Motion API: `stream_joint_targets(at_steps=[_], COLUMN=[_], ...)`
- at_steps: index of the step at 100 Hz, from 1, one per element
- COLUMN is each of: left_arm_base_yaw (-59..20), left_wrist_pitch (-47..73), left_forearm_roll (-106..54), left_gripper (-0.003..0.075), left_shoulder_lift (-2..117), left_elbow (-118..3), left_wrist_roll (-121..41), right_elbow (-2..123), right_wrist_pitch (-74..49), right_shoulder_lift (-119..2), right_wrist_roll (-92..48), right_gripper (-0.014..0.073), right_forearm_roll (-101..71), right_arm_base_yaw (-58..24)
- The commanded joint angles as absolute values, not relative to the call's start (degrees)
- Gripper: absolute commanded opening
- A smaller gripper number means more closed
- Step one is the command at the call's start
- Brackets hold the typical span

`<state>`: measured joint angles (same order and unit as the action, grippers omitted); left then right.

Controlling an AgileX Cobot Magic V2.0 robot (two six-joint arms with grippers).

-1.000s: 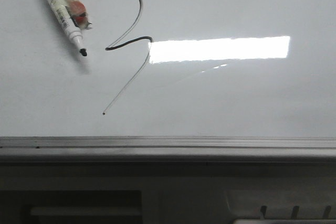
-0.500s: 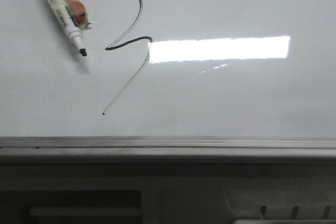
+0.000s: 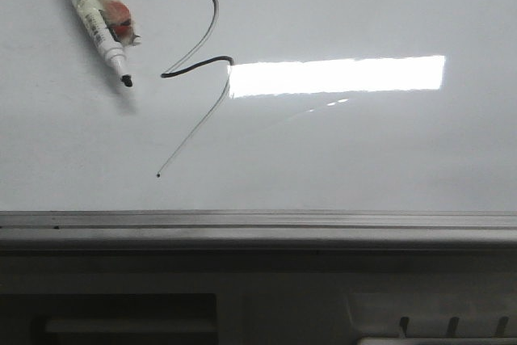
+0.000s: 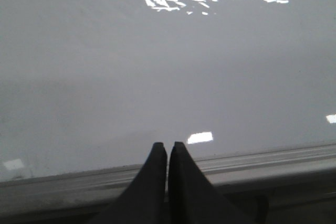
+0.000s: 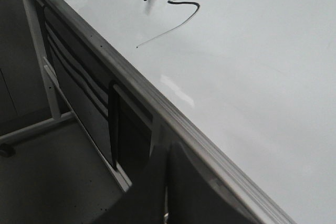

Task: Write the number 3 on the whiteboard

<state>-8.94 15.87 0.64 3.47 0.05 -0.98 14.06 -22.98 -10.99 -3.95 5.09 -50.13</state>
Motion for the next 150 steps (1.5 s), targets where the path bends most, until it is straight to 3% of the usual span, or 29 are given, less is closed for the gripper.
stream_joint_targets(at_steps=[1, 117, 150], left_arm_base_yaw=[-8.8, -8.8, -8.8], left_wrist_pitch=[13.3, 15.0, 15.0], left_forearm_roll=[-0.3, -1.5, -1.5], left_gripper=[-0.0021, -0.0021, -0.0021], left_shoulder_lift=[2.4, -1.7, -1.7], left_elbow=[0.6, 0.6, 0.6], left_wrist_roll=[0.0, 0.0, 0.0], right_elbow=[15.7, 15.6, 8.8], right_wrist_pitch=[-18.9, -18.9, -16.3], right_shoulder_lift=[-11.4, -11.4, -11.4], right_wrist_roll=[-3.8, -3.8, -3.8], right_gripper=[-0.0062, -0.0062, -0.0062], right_forearm_roll=[5.7, 5.7, 6.2], right_arm_base_yaw=[-50.1, -50.1, -46.9])
